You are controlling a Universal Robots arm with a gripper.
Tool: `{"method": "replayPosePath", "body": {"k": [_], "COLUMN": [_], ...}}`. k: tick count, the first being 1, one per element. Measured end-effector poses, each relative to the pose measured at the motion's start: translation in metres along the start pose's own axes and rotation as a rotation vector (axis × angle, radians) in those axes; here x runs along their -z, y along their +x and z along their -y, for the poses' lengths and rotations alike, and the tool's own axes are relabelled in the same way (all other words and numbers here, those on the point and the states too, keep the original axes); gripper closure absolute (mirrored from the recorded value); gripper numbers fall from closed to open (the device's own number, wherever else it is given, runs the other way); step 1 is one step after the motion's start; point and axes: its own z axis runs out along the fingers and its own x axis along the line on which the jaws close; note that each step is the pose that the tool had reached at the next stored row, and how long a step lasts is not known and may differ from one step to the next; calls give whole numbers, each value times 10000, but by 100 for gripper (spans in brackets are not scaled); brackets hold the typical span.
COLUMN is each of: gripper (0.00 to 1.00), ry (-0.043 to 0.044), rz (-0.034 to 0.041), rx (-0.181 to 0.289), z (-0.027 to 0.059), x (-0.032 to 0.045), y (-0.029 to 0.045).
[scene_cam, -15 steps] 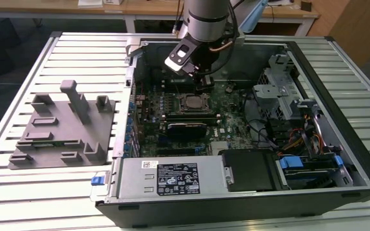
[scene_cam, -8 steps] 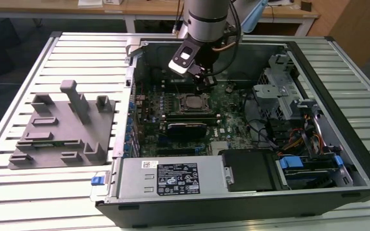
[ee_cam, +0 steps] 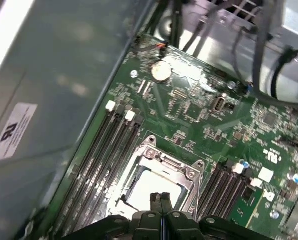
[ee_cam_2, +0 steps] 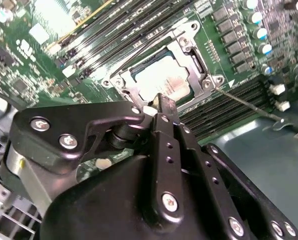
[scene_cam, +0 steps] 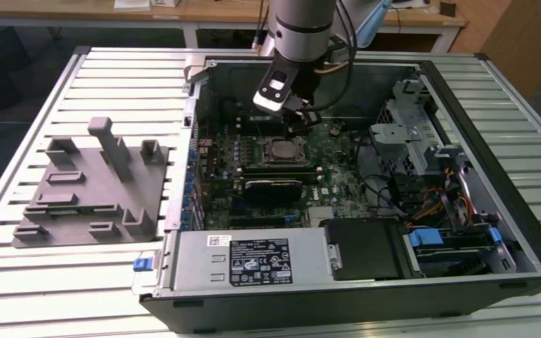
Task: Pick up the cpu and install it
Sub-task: 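Install the first cpu locking lever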
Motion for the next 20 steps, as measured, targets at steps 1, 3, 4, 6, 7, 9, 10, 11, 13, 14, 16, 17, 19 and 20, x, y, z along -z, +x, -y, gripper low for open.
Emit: {"method": "replayPosePath", "body": {"k": [1, 3, 4, 6, 7, 9, 10, 11, 13, 14, 16, 17, 19, 20], "gripper": [89, 89, 89, 89, 89, 89, 89, 89, 89, 89, 89, 89, 89, 89], "ry": [0, 0, 1, 1, -1, 1, 1, 1, 1, 1, 3, 5, 4, 4], "rz": [-2, -6, -6, -6, -7, -6, -6, -6, -9, -10, -14, -15, -20, -22], "rx": [181, 475, 526, 561, 564, 566, 566, 570, 740, 917, 1270, 1456, 1824, 2005], "z": [0, 0, 0, -1, -1, -2, -2, -2, -1, -1, 0, 0, 0, 0], "x": [0, 1, 11, 56, 83, 136, 156, 167, 167, 167, 167, 168, 167, 167], "y": [0, 0, 0, 0, 0, 0, 0, 1, 1, 1, 1, 1, 1, 1]}}
